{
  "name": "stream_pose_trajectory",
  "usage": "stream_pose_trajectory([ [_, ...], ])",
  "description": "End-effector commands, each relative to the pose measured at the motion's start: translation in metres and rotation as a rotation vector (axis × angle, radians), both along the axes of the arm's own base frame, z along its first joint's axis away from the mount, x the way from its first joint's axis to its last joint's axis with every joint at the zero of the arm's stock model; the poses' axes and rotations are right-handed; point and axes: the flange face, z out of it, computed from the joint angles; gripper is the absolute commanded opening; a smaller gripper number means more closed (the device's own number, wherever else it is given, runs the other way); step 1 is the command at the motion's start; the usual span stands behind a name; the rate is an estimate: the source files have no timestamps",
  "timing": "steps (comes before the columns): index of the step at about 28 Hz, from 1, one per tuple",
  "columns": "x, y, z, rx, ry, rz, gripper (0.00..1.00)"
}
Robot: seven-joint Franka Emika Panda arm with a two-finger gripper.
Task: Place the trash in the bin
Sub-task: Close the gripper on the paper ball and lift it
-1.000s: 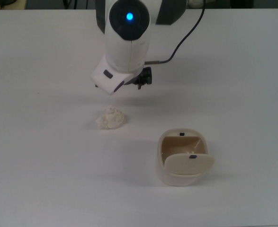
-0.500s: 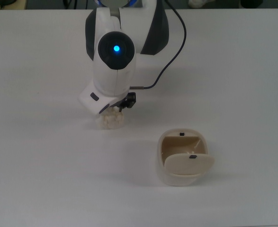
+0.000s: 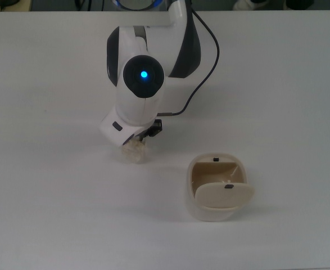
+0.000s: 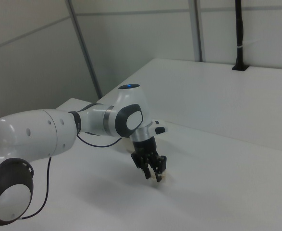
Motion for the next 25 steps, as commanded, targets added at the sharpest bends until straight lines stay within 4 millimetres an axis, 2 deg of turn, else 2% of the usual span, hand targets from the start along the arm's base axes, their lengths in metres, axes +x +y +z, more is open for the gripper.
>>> stream_pose_trajectory([
  [1, -0.001, 0.002, 0.000, -0.017, -0.022, 0.015, 0.14],
  [8, 0.001, 0.002, 0.002, -0.013, -0.041, 0.018, 0.00],
  [17, 0.003, 0.002, 0.006, -0.008, -0.047, 0.060, 0.00],
  [21, 0.003, 0.003, 0.020, -0.008, -0.066, 0.061, 0.00],
  [22, 0.002, 0.006, 0.031, -0.006, -0.081, 0.065, 0.00],
  [25, 0.002, 0.013, 0.043, -0.001, -0.099, 0.074, 0.00],
])
